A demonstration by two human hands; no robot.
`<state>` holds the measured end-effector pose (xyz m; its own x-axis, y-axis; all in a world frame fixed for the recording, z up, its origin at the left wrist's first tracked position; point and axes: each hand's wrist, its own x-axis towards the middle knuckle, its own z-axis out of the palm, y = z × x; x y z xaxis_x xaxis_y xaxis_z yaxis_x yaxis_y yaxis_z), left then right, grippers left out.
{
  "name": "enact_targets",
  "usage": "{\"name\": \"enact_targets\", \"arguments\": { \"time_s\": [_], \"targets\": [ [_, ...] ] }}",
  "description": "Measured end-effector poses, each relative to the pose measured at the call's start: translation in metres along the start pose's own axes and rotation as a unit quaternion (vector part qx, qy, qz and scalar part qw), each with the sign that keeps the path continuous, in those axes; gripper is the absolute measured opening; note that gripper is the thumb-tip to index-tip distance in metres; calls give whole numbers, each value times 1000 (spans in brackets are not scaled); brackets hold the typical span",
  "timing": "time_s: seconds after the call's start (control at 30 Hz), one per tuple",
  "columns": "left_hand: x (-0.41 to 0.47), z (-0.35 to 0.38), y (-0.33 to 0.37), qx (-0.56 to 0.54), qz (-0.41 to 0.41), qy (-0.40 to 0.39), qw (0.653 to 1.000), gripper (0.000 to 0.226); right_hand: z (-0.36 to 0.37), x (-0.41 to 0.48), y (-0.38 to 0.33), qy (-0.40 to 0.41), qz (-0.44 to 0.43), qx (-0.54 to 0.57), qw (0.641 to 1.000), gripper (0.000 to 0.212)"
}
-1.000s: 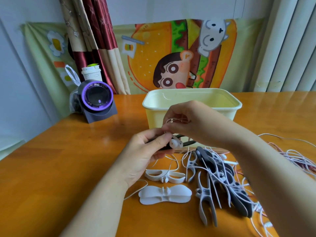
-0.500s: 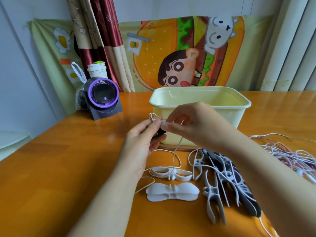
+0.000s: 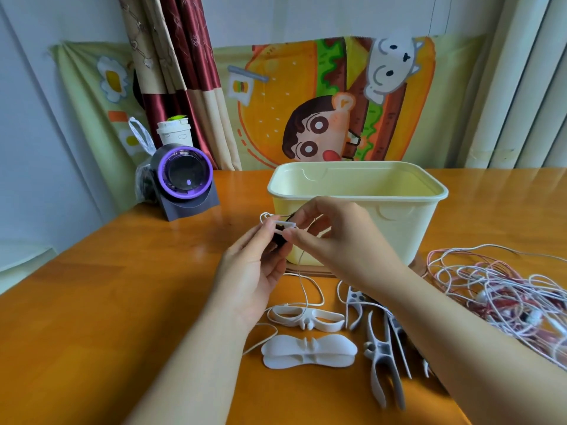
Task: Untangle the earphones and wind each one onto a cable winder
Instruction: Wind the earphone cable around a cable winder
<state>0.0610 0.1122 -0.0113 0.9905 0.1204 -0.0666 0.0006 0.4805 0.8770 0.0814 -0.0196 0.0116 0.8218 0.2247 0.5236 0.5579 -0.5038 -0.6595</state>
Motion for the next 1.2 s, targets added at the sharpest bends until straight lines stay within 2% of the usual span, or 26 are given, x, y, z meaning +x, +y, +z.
{"name": "enact_targets", "arguments": {
  "time_s": [0.17, 0.37, 0.5, 0.6, 0.73, 0.93, 1.07, 1.2],
  "targets": [
    [1, 0, 0, -49, -28, 14, 998, 11, 6, -5, 0, 11, -35, 11, 999, 10],
    [1, 0, -1, -71, -54, 12, 996, 13, 10, -7, 2, 12, -14, 65, 998, 10],
    [0, -1, 1, -77, -66, -1, 995, 17, 11, -7, 4, 16, -13, 55, 998, 7],
    [1, -1, 2, -44, -44, -6, 998, 18, 11, -7, 4, 5, -30, 56, 998, 7],
    [1, -2, 1, 28, 5, 6, 1000, 16, 9, -6, 5, -43, -35, 43, 998, 27],
    [1, -3, -1, 54, 14, -11, 998, 16, 7, -3, 9, -53, 5, 58, 997, 18],
    [1, -1, -2, 27, 8, -45, 999, 18, 7, -1, 11, -47, 21, 73, 996, 15],
    [3, 0, -4, 13, 22, -44, 999, 22, 6, 0, 12, -58, 33, 63, 996, 14]
  ]
}}
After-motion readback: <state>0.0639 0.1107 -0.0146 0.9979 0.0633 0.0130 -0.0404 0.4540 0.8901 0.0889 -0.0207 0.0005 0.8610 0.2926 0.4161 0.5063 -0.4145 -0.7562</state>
